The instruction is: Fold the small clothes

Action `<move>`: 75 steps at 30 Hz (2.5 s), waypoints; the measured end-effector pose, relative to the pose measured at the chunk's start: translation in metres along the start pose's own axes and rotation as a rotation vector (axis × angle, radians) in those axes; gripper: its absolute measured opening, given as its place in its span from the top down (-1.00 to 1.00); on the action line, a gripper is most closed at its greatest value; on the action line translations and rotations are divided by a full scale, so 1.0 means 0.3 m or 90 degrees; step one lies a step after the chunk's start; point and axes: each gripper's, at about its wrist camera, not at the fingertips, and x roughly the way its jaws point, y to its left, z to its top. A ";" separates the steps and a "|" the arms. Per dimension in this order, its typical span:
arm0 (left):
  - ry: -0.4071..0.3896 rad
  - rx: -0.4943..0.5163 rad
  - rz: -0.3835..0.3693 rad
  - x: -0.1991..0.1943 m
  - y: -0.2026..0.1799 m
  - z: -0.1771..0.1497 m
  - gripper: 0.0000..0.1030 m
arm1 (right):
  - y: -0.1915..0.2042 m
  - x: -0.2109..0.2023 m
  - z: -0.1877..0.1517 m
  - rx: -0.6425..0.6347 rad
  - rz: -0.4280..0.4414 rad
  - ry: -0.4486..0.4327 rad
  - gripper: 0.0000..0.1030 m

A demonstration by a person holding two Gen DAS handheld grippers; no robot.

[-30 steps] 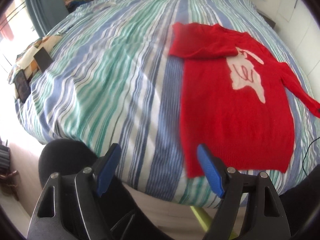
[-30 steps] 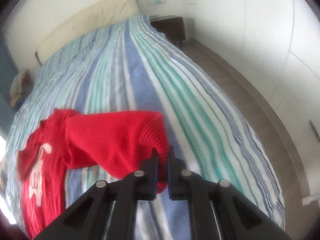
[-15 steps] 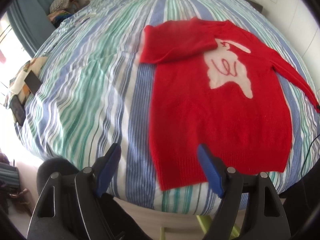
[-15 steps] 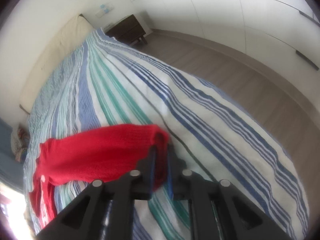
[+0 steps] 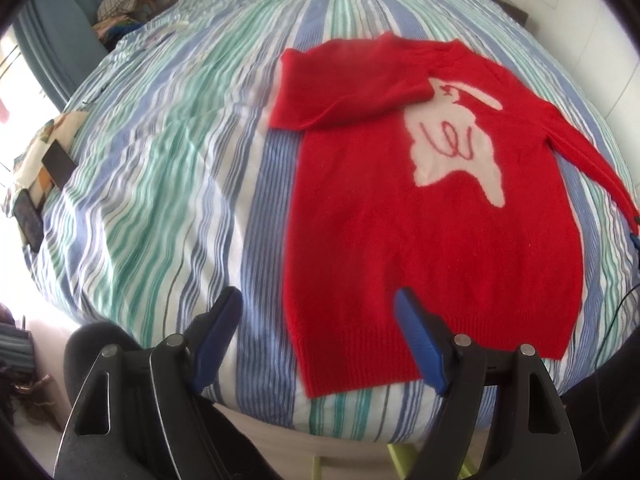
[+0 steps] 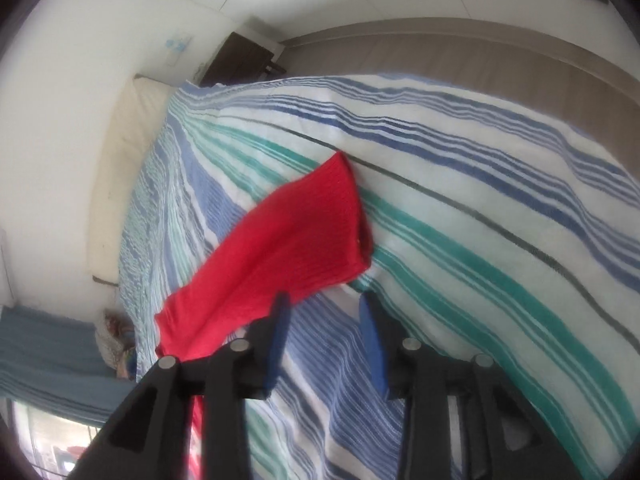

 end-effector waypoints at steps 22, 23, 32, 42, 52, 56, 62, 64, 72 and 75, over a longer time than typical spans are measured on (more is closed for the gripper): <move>-0.076 0.085 -0.143 0.129 -0.041 0.560 -0.80 | 0.218 -0.228 -0.140 -0.317 -0.184 -0.147 -0.19; -0.054 0.093 -0.166 0.181 -0.072 0.625 -0.80 | 0.231 -0.240 -0.175 -0.330 -0.171 -0.144 -0.20; 0.090 0.093 -0.144 0.587 -0.247 0.884 -0.51 | 0.292 -0.188 -0.505 -0.439 -0.132 -0.085 -0.21; -0.091 -0.125 -0.217 0.299 0.162 0.756 0.90 | 0.316 -0.139 -0.530 -0.482 -0.149 -0.084 -0.21; -0.094 -0.475 0.014 0.314 0.974 0.296 0.79 | 0.347 -0.109 -0.588 -0.533 -0.139 -0.066 -0.21; -0.039 -0.524 -0.041 0.444 1.041 0.217 0.02 | 0.367 -0.098 -0.631 -0.573 -0.145 -0.060 -0.21; -0.097 -0.587 -0.150 0.449 1.097 0.176 -0.43 | 0.385 -0.112 -0.672 -0.612 -0.163 -0.076 -0.21; -0.072 -0.553 -0.158 0.484 1.085 0.220 -0.43 | 0.394 -0.108 -0.685 -0.626 -0.169 -0.079 -0.21; -0.021 -0.368 0.128 0.510 0.991 0.305 0.91 | 0.397 -0.088 -0.713 -0.647 -0.202 -0.081 -0.21; -0.014 -0.369 0.144 0.542 1.014 0.294 0.91 | 0.387 -0.084 -0.697 -0.633 -0.210 -0.081 -0.21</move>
